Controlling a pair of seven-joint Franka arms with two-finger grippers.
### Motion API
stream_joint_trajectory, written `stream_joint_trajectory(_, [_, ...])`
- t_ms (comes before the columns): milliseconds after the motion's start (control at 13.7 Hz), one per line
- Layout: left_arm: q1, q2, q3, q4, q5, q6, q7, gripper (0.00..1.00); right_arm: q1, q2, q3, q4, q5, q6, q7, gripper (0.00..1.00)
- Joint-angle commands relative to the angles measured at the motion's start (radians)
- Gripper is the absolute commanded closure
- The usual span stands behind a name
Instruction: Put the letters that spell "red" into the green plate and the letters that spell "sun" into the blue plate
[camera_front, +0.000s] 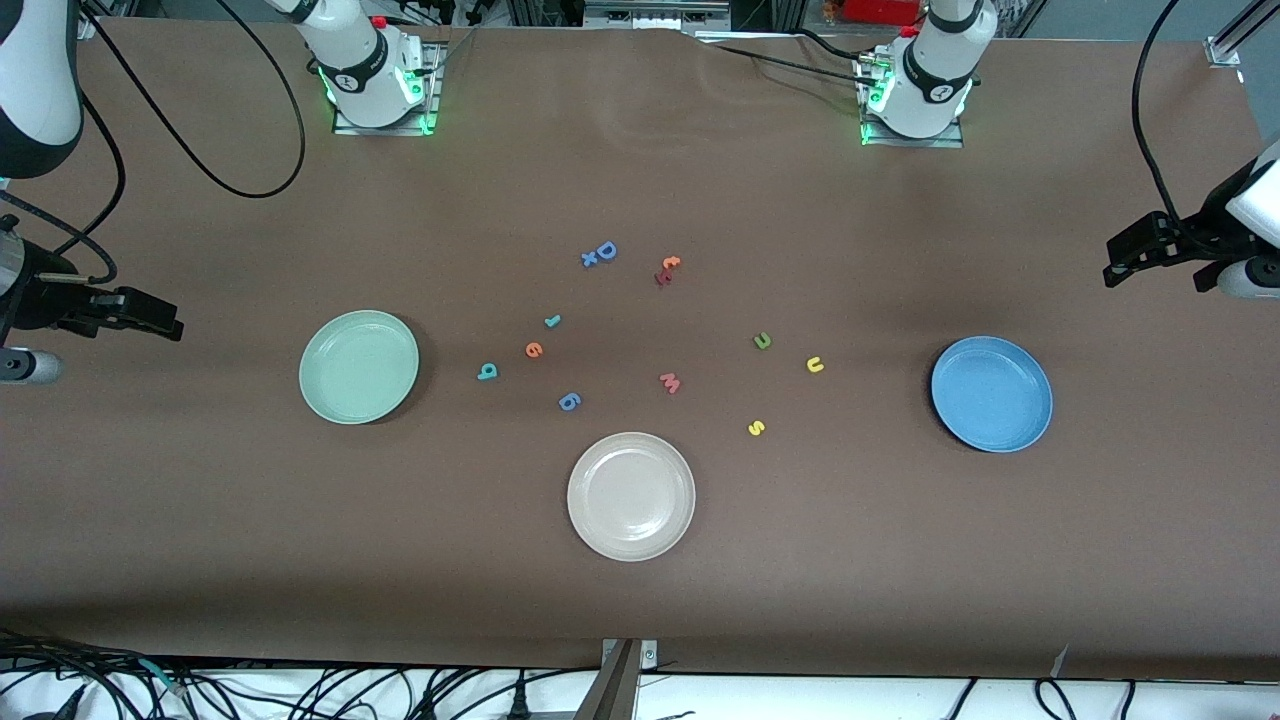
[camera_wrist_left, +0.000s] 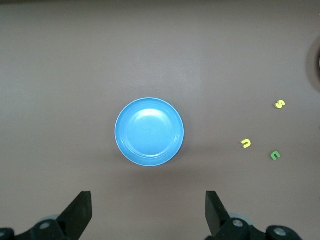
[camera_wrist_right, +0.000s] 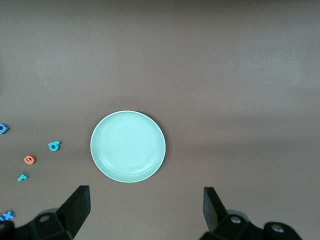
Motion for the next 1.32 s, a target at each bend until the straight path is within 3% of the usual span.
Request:
stream_joint_trajectory(0, [0.018,-0.004,0.001,-0.003,-0.025,-0.010,0.036,0.00,-0.004,-0.008,0.002,-0.011,0.017,0.006,-0.009,0.00])
stream_joint_trajectory(1244, [0.027,-0.002,0.001,-0.003,-0.037,-0.027,0.036,0.00,-0.014,-0.008,-0.001,-0.008,0.035,0.012,-0.010,0.00])
